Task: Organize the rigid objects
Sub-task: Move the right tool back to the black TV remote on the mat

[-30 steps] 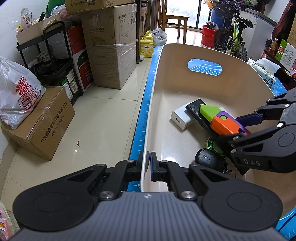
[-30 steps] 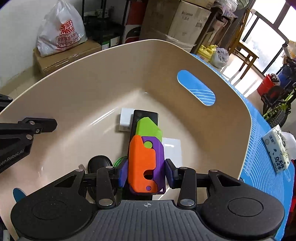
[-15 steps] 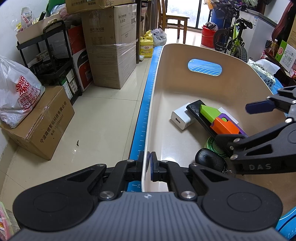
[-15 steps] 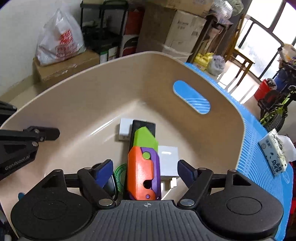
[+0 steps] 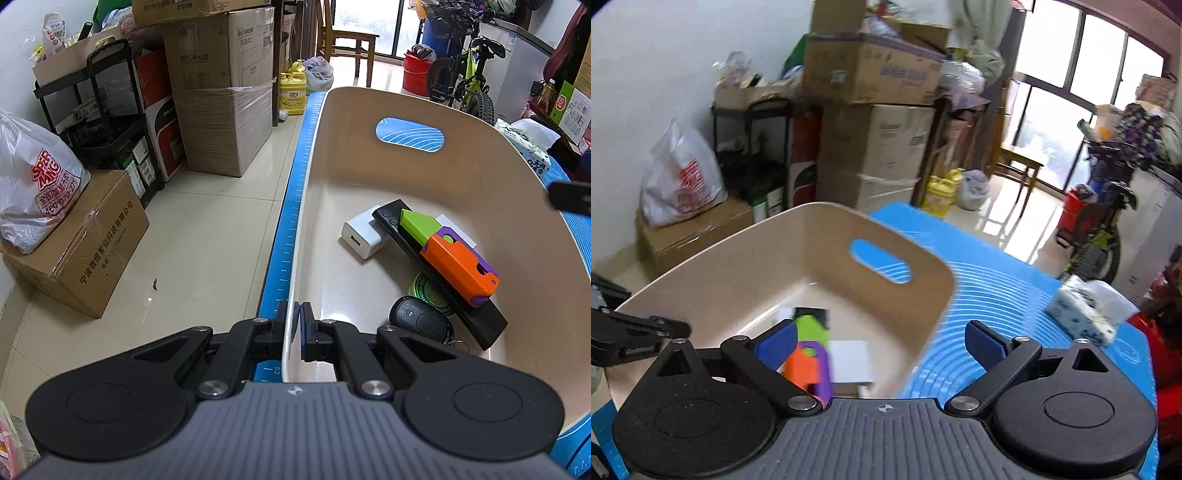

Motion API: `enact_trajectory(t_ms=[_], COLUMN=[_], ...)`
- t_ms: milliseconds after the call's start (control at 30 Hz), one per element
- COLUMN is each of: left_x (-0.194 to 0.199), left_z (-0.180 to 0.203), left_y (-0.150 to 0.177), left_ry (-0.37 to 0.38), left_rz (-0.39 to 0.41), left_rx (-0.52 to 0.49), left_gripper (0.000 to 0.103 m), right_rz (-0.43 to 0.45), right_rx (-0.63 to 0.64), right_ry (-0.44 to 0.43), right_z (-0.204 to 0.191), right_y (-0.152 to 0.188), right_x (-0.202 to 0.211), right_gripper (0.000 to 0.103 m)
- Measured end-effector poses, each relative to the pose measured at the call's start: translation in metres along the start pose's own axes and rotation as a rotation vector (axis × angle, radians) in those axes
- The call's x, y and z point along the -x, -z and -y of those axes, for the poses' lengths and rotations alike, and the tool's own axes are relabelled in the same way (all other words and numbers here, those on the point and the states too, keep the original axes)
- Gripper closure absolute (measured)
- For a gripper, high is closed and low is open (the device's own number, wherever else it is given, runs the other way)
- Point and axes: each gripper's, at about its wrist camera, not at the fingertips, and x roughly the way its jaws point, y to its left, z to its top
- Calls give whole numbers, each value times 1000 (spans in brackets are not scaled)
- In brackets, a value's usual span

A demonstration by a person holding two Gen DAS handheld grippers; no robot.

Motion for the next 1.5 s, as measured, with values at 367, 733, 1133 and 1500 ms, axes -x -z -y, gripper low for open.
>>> enact_trajectory(t_ms=[367,733,1133,1500], left_x=[-1,-1,-1,-1], left_z=[0,0,0,0], left_y=[1,1,1,1], left_ry=[-3,-2,-2,-2], left_rz=[0,0,0,0], left_rx=[0,0,0,0], left_gripper=[97,97,97,96], right_rz=[-47,-148,-201,-201], right_rx=[-96,-113,-138,-140], right_ry=[144,179,161,130], right_z=[78,102,106,104], right_y=[51,96,122,124], right_x=[5,-26,-57,-60], right_gripper=[7,10,13,14])
